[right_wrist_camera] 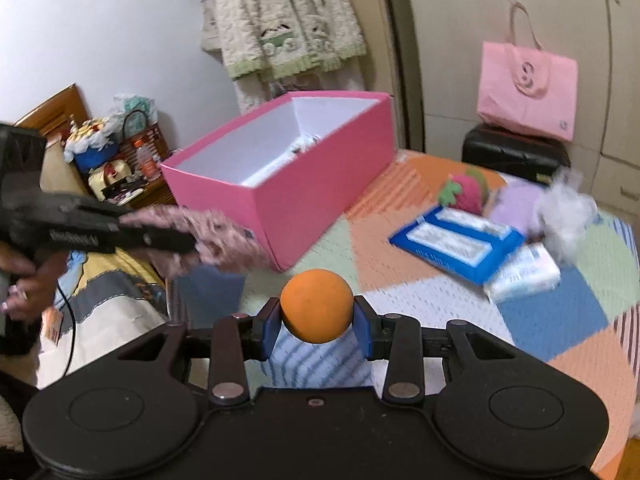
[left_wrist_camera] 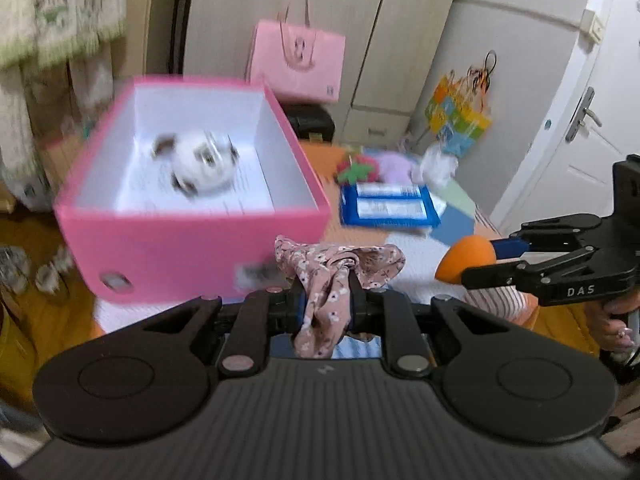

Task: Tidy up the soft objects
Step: 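Carry cloth and orange ball into the pink box and release both, then move both tools back toward the blue wet-wipes pack, then grasp the blue wet-wipes pack with the left gripper and lift it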

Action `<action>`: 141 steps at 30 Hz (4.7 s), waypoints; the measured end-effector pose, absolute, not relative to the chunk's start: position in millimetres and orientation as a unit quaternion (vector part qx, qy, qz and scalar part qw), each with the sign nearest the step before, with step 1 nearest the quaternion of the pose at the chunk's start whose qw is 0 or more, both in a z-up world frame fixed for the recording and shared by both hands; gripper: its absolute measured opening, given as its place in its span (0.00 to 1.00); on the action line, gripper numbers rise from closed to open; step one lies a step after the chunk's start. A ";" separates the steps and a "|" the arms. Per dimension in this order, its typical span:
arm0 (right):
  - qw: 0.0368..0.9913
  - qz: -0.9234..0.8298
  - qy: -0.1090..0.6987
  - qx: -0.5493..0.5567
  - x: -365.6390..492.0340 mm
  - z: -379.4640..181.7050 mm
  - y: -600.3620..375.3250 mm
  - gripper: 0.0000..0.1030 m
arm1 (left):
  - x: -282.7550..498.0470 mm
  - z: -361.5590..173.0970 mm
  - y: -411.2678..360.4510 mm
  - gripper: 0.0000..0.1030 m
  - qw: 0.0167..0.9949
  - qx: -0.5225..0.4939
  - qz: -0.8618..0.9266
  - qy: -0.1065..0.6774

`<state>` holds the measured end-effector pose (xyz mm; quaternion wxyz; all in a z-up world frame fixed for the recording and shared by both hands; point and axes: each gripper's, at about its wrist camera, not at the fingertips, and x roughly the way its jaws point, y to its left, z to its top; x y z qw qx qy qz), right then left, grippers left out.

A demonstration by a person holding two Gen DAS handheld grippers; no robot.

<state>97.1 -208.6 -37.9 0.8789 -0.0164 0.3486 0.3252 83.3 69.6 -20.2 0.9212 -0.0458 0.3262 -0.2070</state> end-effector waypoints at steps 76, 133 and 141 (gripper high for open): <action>0.845 0.395 0.307 -0.188 176.6 62.6 -100.5 0.55 | 130.5 58.4 80.3 0.70 0.918 0.063 -0.200 0.336; 0.928 0.209 0.265 -0.159 175.9 -101.6 -233.2 0.71 | 243.8 -80.9 -101.6 0.87 0.930 0.028 -0.215 0.297; 0.929 0.208 0.248 -0.178 178.1 -108.1 -226.8 0.84 | 268.4 -105.8 -104.1 0.84 0.917 -0.014 -0.193 0.348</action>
